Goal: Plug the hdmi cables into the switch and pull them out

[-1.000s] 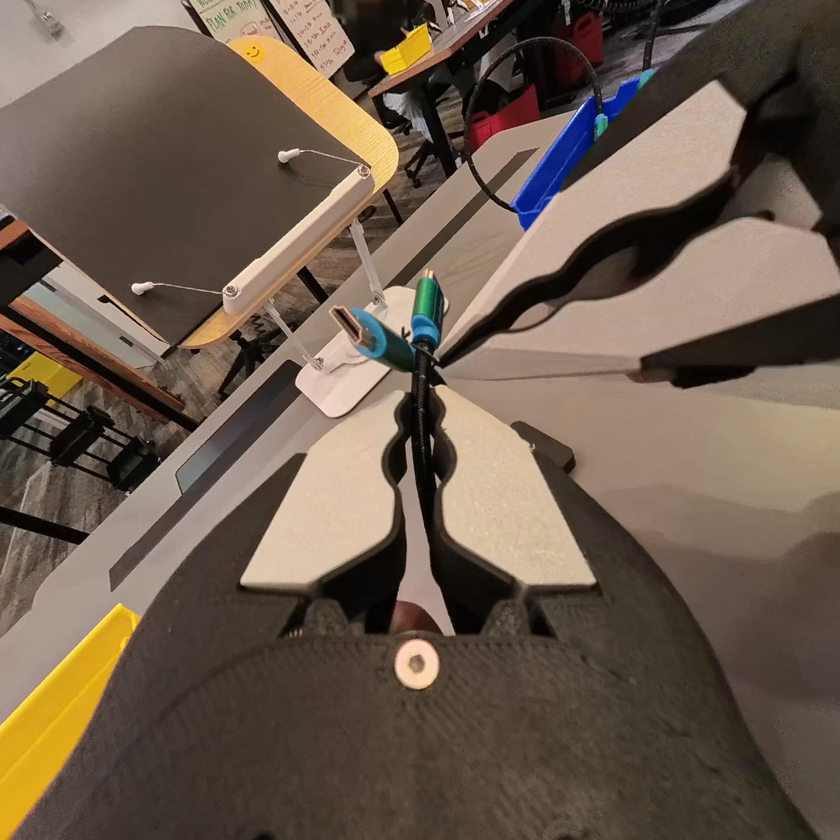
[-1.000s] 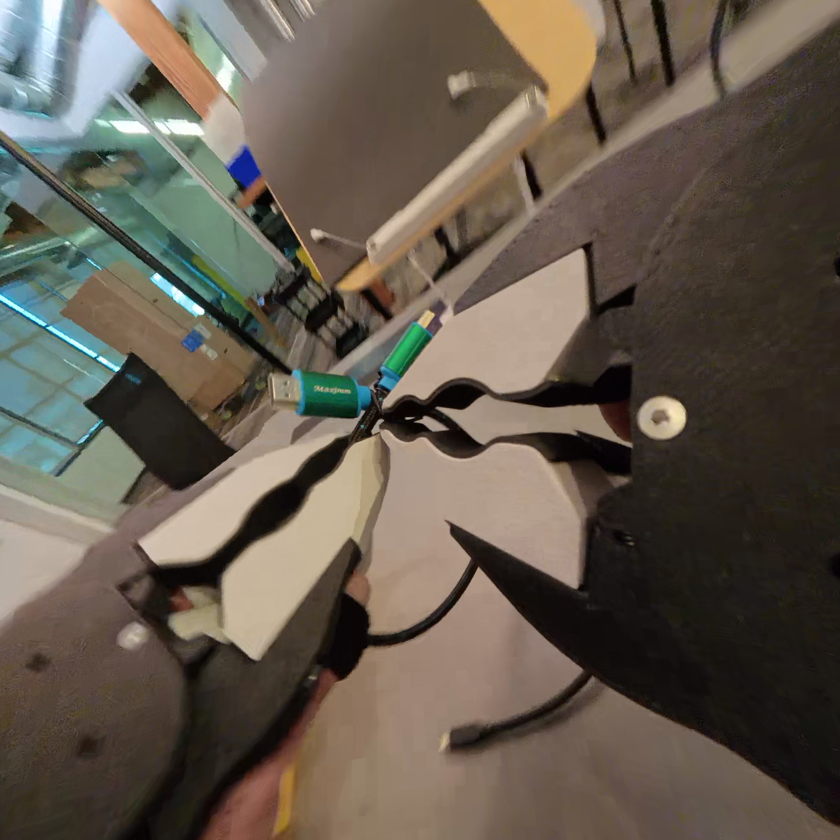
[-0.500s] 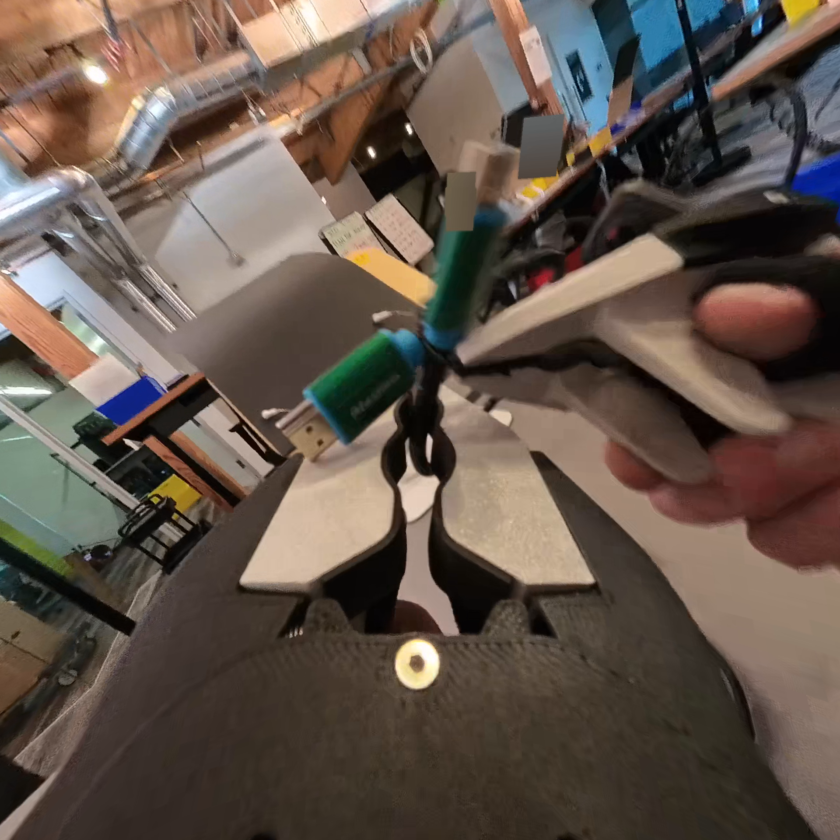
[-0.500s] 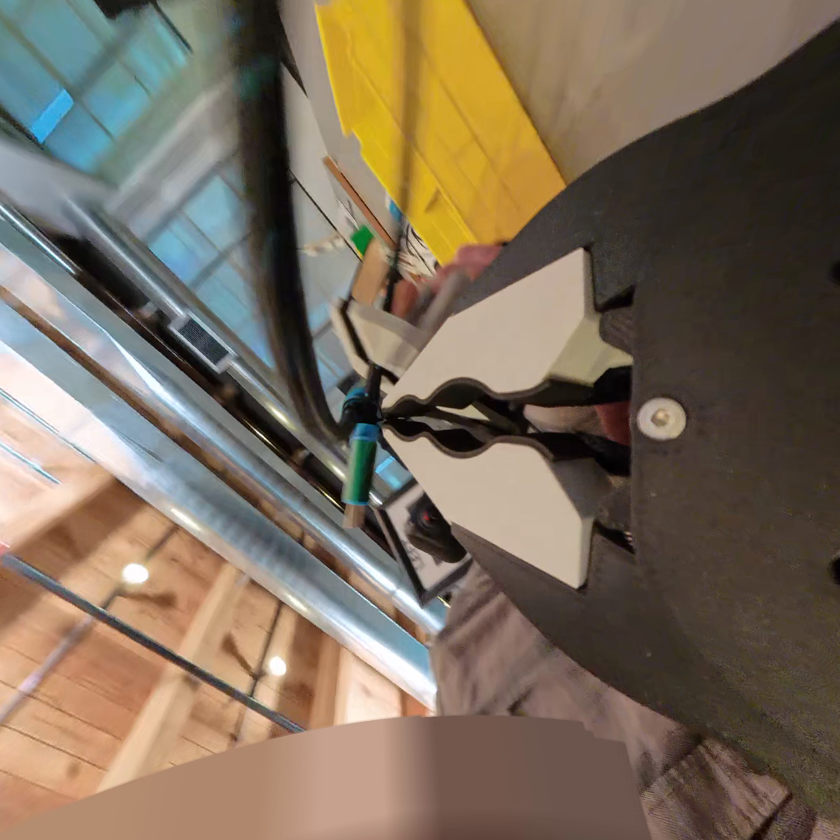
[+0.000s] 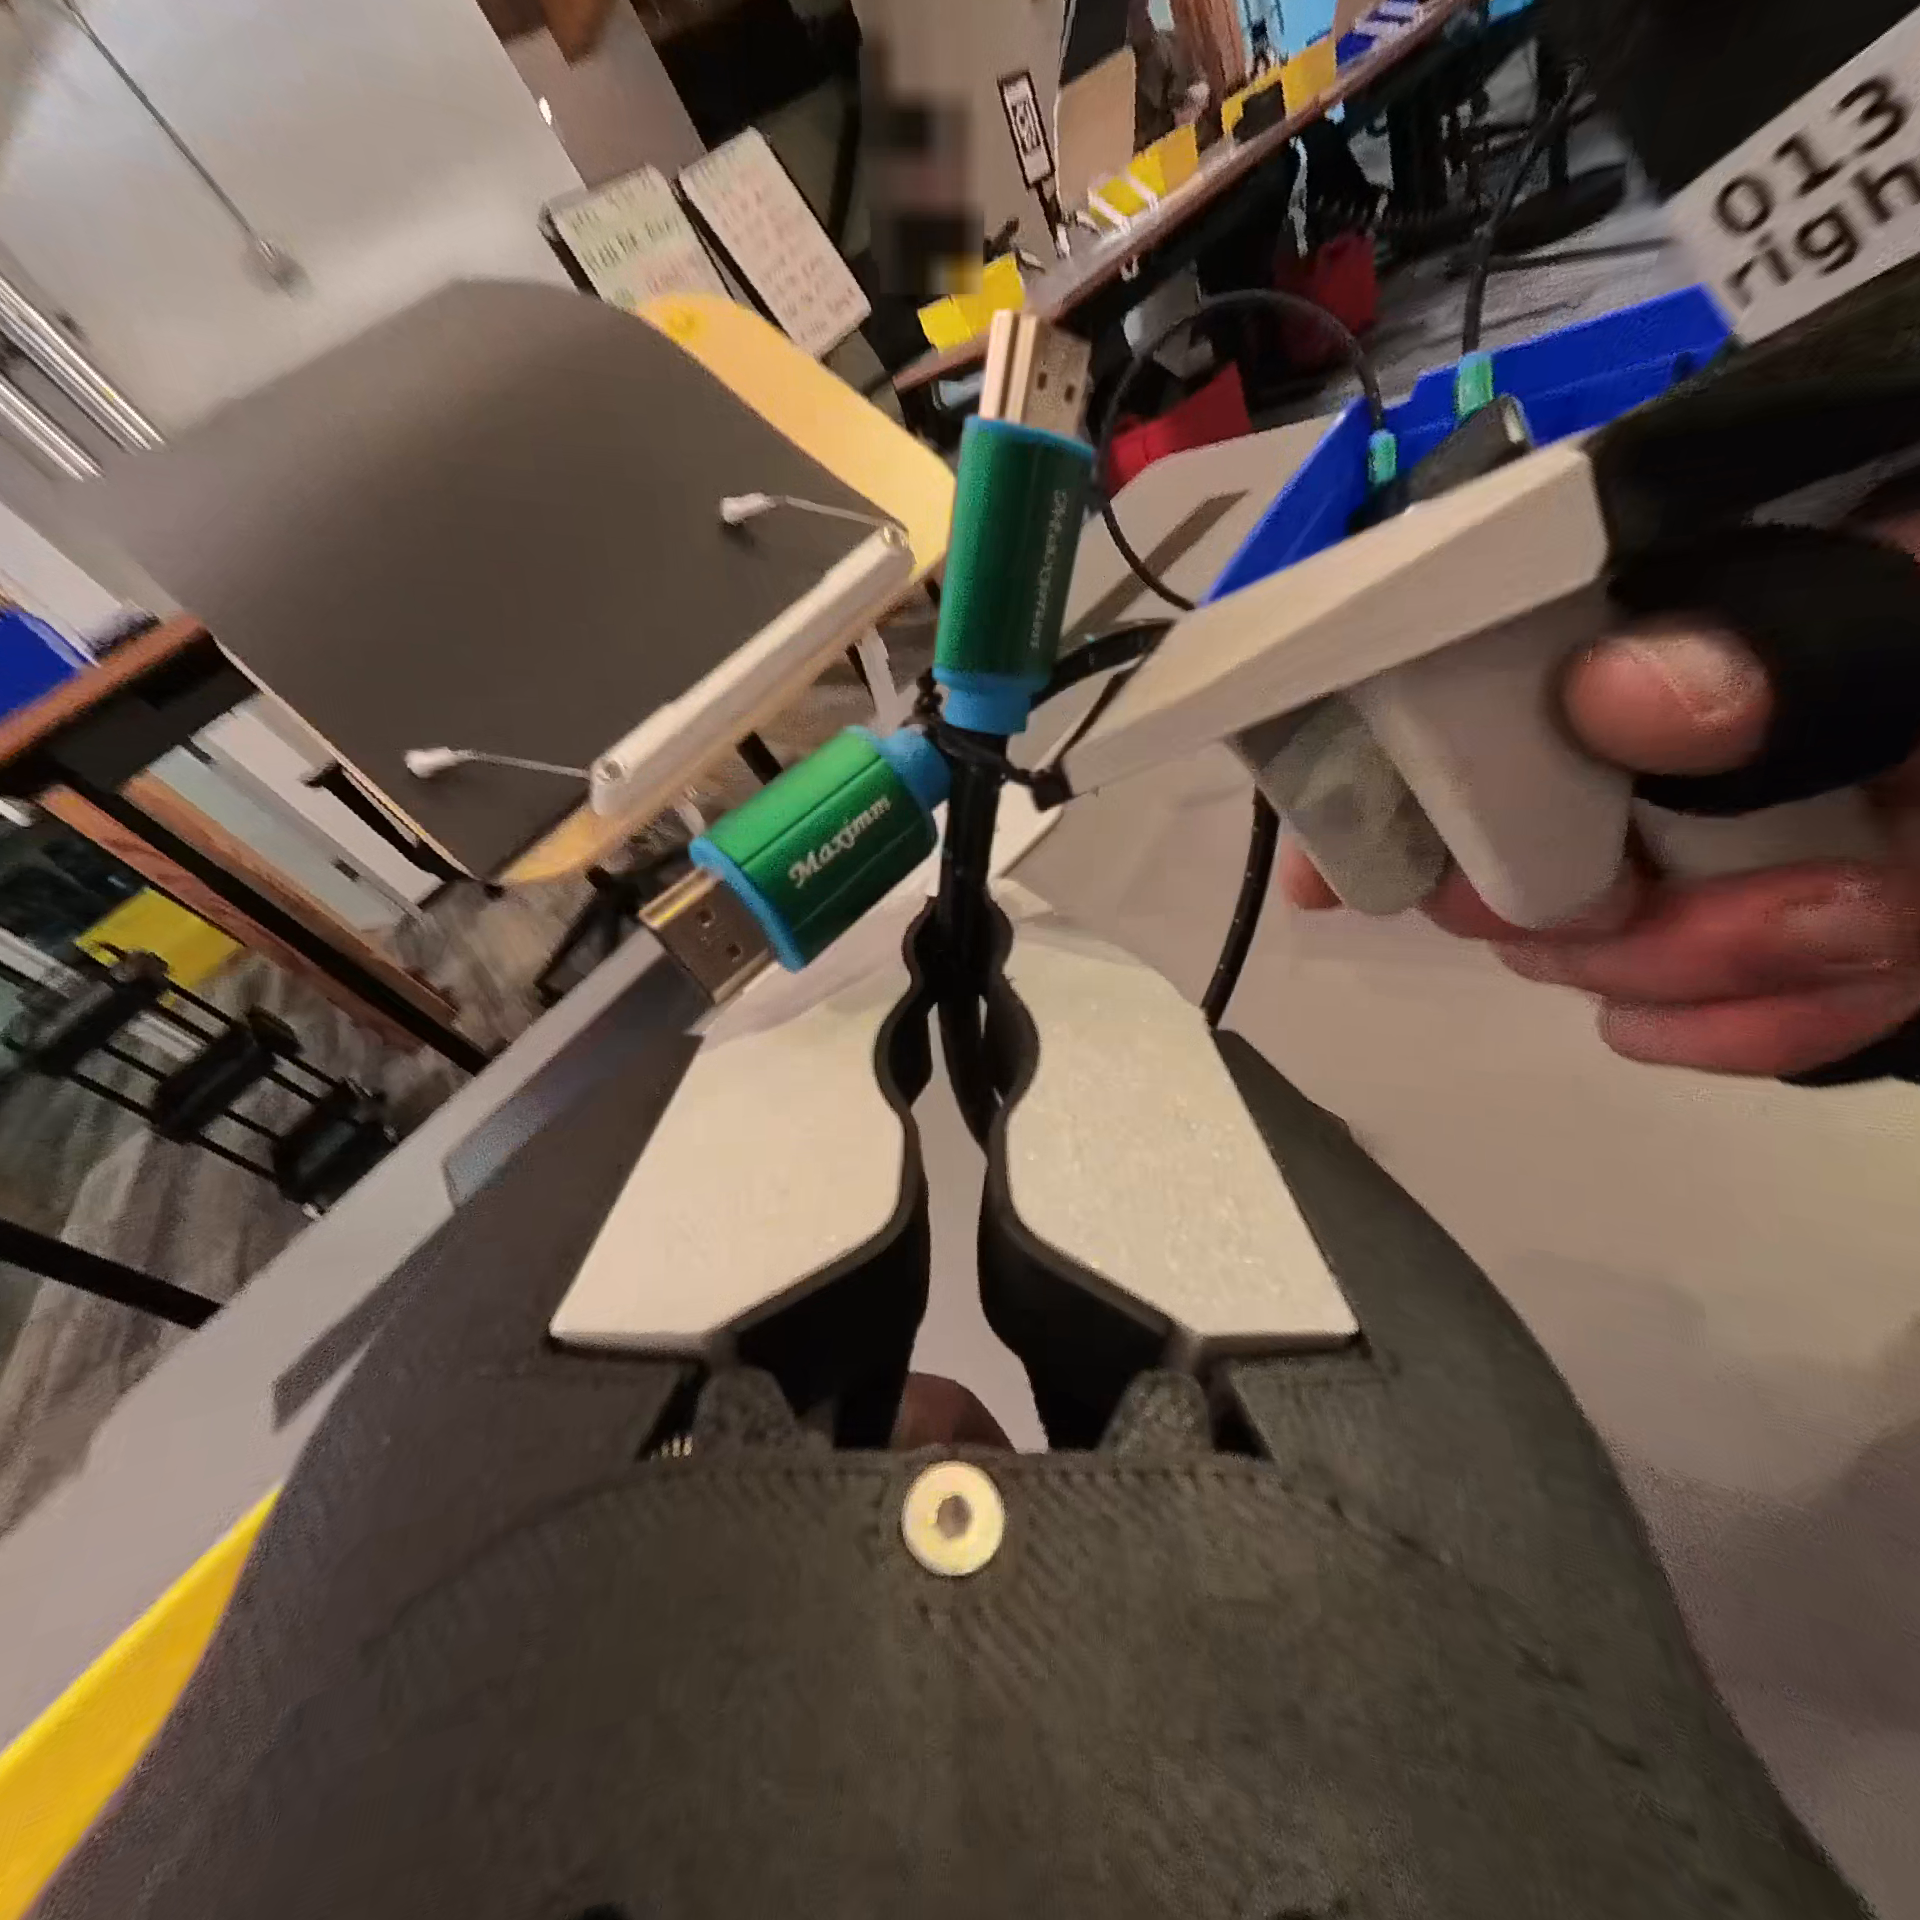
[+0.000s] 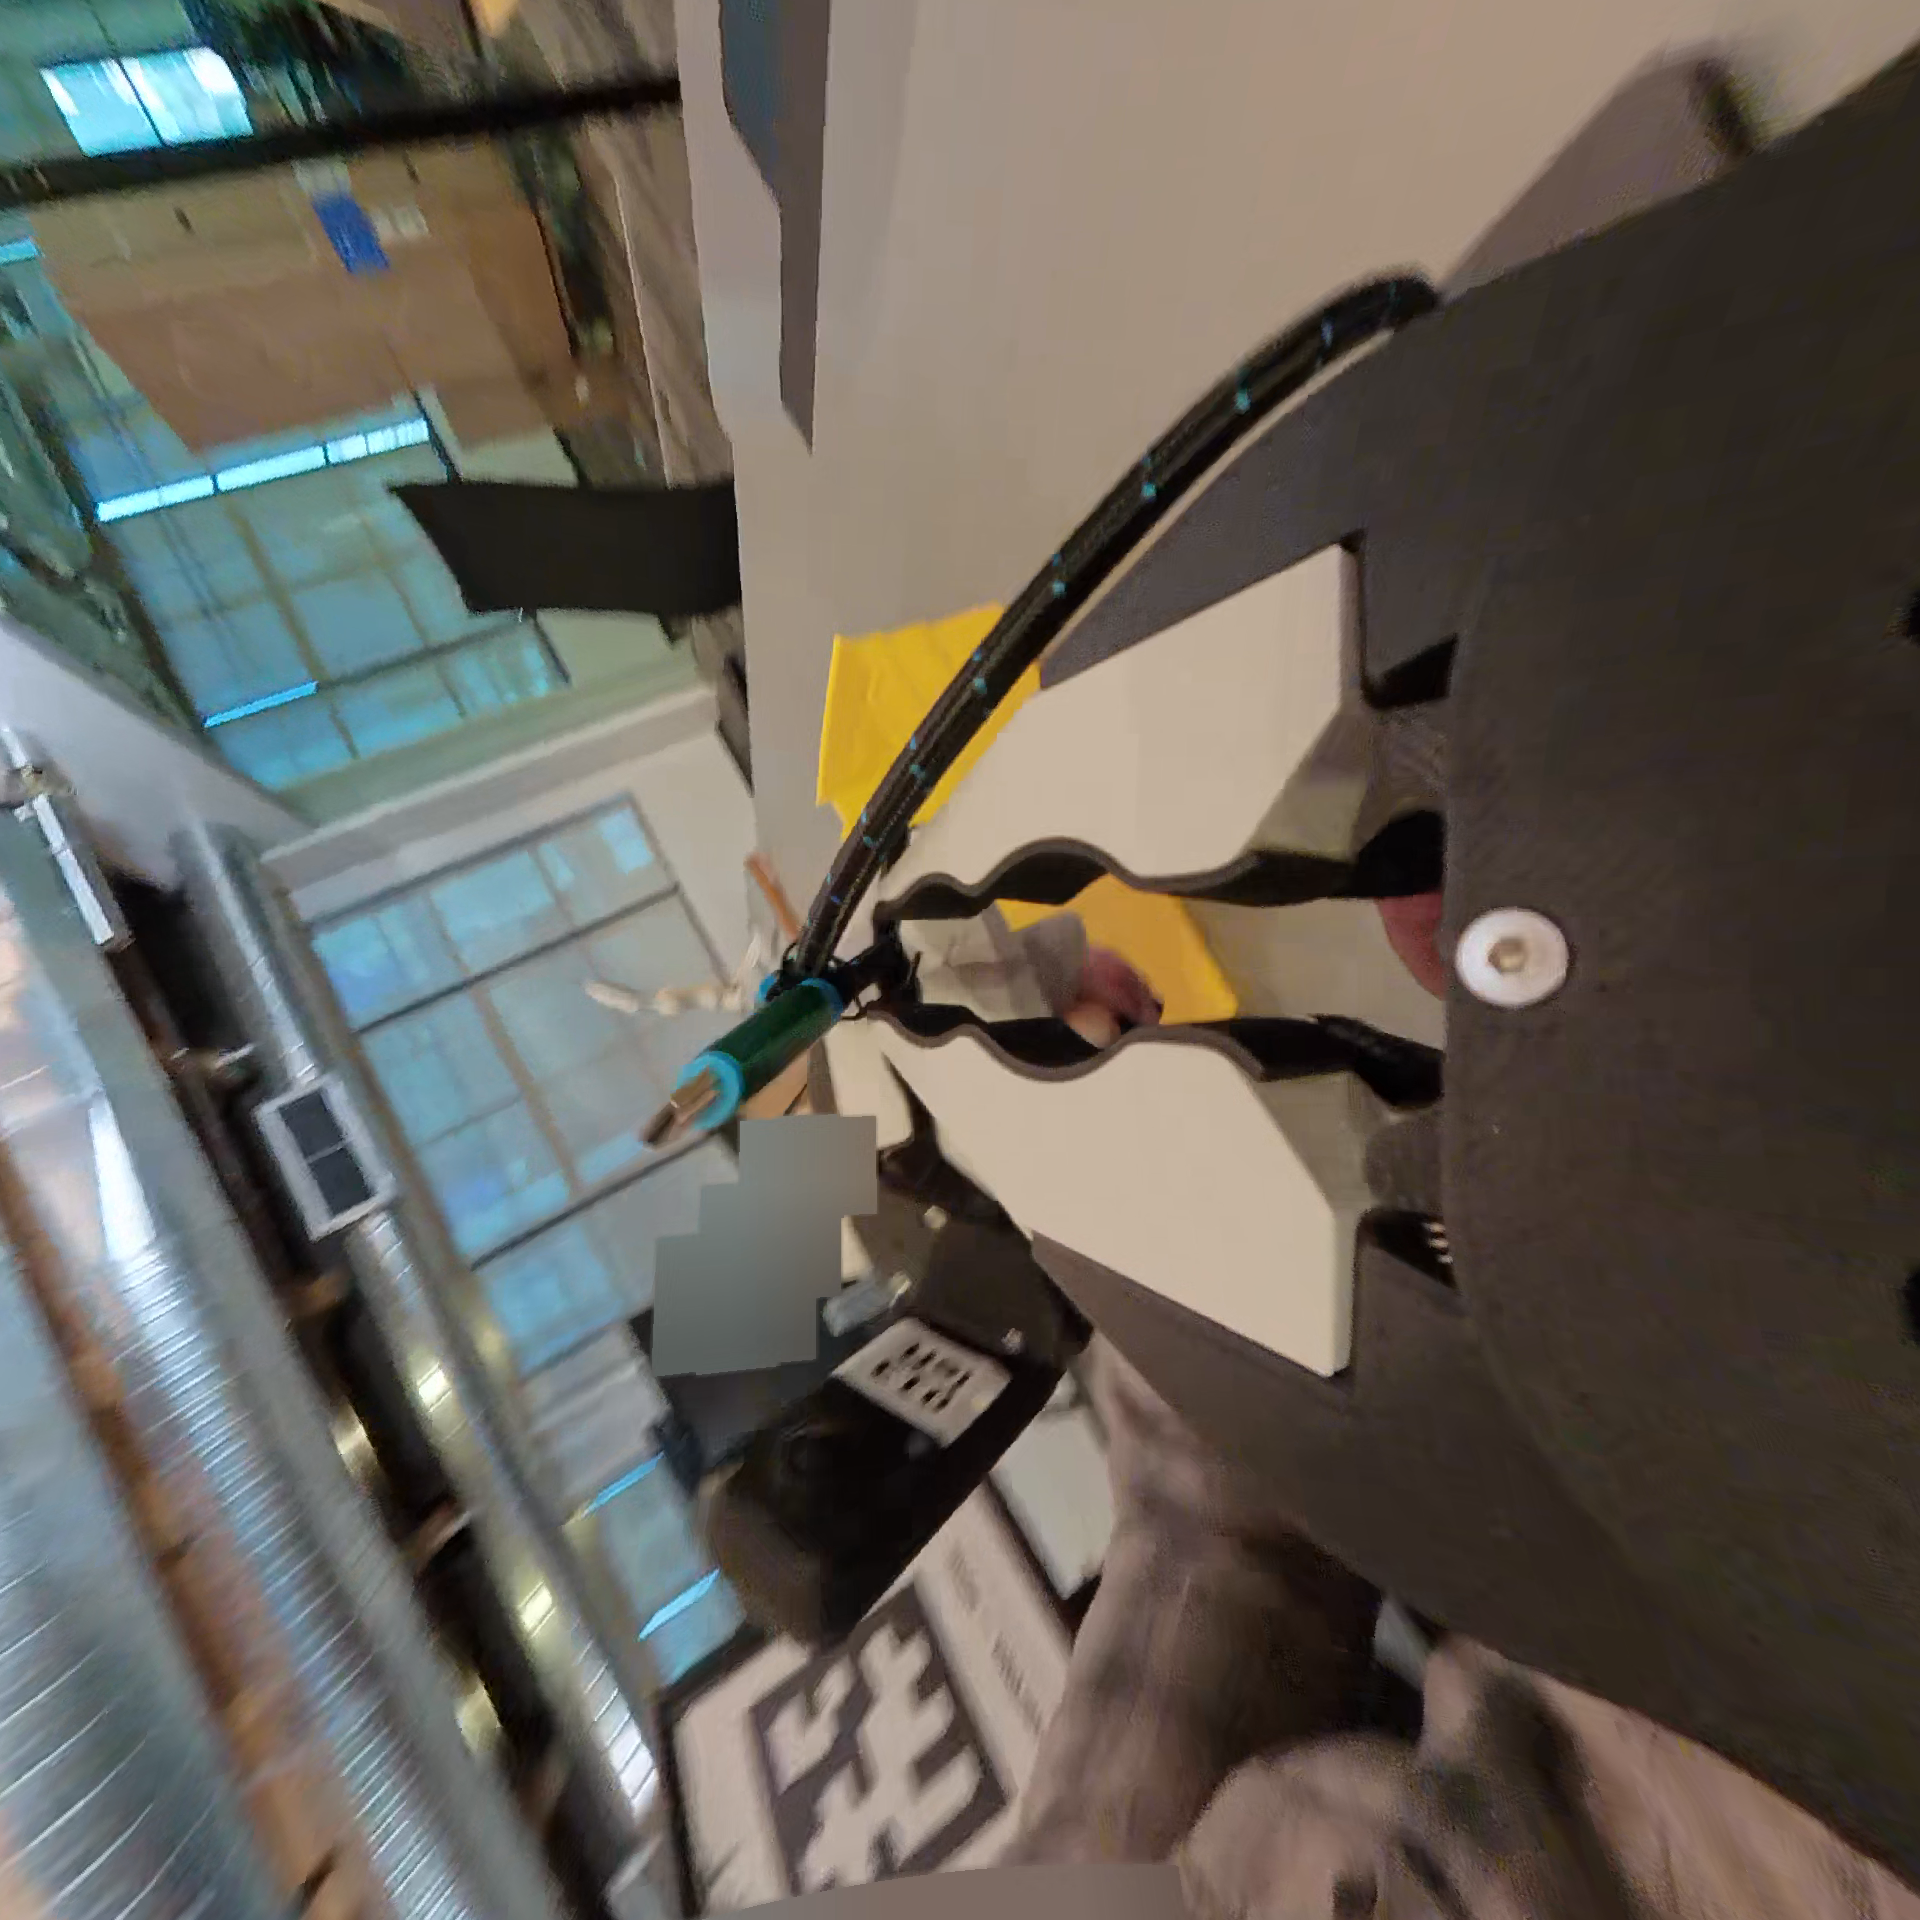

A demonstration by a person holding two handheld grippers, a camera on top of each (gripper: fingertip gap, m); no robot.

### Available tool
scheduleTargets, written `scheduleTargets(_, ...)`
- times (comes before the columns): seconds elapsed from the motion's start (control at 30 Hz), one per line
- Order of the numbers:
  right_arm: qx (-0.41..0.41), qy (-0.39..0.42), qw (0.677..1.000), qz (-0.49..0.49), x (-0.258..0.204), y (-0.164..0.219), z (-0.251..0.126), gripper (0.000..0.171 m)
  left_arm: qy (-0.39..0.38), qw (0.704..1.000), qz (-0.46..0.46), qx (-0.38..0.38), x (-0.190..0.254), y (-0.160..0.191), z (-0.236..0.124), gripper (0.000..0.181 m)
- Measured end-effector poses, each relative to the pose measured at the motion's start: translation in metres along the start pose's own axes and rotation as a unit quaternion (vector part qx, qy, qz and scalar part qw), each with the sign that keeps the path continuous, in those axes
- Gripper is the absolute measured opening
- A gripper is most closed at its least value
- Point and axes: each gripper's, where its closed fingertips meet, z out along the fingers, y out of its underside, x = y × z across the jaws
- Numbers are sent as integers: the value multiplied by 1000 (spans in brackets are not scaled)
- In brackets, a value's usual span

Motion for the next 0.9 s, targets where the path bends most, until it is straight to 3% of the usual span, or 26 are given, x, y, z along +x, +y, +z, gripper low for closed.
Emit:
scheduleTargets(0.1,-41,67,991,-111,13,5,-4,14,10,999,-25,-29,-2,9,3,4)
scheduleTargets(0.2,-82,118,956,-257,18,9,-6,13,20,998,-32,-53,0,14,5,4)
scheduleTargets(0.37,-139,184,811,-538,15,14,-4,14,34,995,-49,-82,3,22,7,4)
scheduleTargets(0.5,-150,207,737,-625,11,12,0,13,47,993,-57,-92,7,24,7,4)
scheduleTargets(0.63,-158,221,709,-651,12,10,-1,1,55,992,-55,-95,12,23,7,4)
scheduleTargets(0.7,-163,219,718,-640,12,11,-2,0,56,993,-56,-93,12,22,7,4)
scheduleTargets(0.77,-163,205,762,-593,12,12,-2,0,56,993,-60,-91,12,22,7,3)
scheduleTargets(0.83,-147,182,832,-503,10,13,-1,0,48,994,-54,-84,11,21,7,3)
scheduleTargets(0.9,-103,139,925,-338,6,11,0,0,39,995,-54,-74,9,17,7,3)
